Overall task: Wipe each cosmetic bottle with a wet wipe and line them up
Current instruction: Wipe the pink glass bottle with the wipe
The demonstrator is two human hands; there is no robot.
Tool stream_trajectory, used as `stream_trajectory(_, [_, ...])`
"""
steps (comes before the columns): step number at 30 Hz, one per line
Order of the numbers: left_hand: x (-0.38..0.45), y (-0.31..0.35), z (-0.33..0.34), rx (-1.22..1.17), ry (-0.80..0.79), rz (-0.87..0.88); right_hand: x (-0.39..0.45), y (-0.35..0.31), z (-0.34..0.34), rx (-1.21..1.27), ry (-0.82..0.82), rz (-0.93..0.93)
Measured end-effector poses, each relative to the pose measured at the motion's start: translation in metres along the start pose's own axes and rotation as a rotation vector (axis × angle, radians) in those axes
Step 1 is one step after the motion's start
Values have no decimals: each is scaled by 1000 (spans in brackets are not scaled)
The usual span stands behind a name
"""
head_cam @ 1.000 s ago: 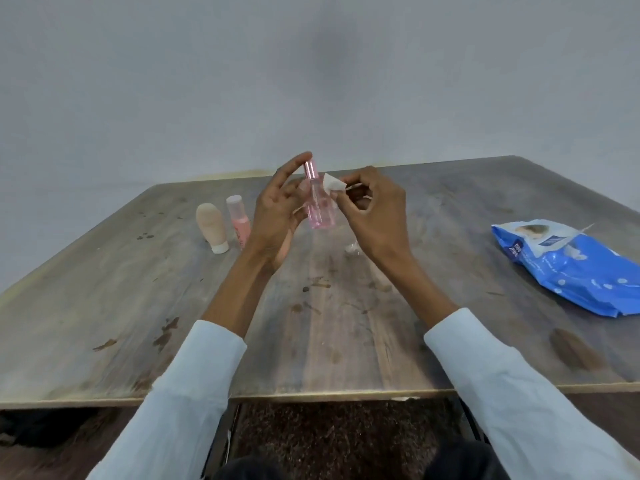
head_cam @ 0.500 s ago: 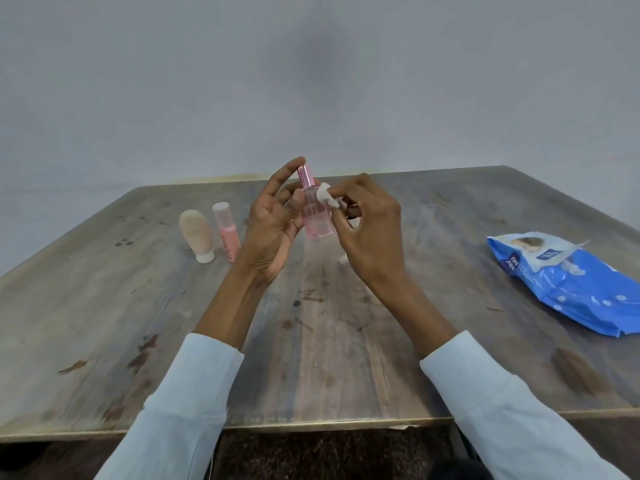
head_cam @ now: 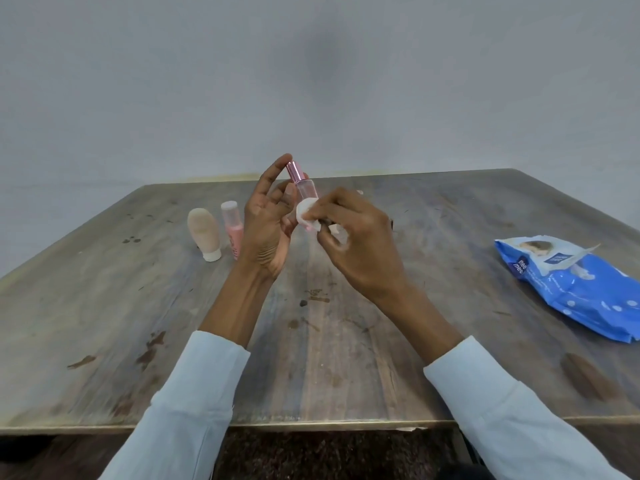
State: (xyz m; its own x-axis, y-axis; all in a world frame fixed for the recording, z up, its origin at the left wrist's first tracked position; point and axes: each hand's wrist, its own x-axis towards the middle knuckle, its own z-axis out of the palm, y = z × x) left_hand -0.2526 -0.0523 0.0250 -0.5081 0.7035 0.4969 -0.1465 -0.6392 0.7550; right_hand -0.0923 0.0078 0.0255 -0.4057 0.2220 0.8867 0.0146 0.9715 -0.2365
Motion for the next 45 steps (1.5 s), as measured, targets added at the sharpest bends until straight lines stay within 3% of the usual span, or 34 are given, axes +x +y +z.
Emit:
stream_trajectory(4, [2, 2, -2, -13, 19, 3, 2, 9, 3, -8, 50, 139])
stream_trajectory(9, [3, 0, -3, -13, 53, 7, -2, -5, 4, -9, -10, 8])
stream_trajectory(13, [1, 0, 0, 8, 40, 1, 0, 5, 8, 16, 76, 196])
stream_trajectory(23, [-5, -2, 11, 131, -44, -24, -2, -3, 3, -24, 74, 69])
stream_trajectory(28, [-9, -3, 17, 109, -94, -51, 2, 9, -2, -14, 176, 203])
stream_trajectory(32, [-10, -1, 17, 132, -100, -68, 1, -1, 0, -6, 124, 71])
stream_trajectory(36, [-11, -1, 17, 144, -114, -67, 5, 11, 0, 20, 192, 241])
stream_trajectory(41, [-10, -1, 16, 150, -106, -69, 1, 2, -1, 22, 123, 91])
stream_trajectory(45, [-11, 1, 15, 197, -117, -72, 5, 9, -1, 52, 191, 244])
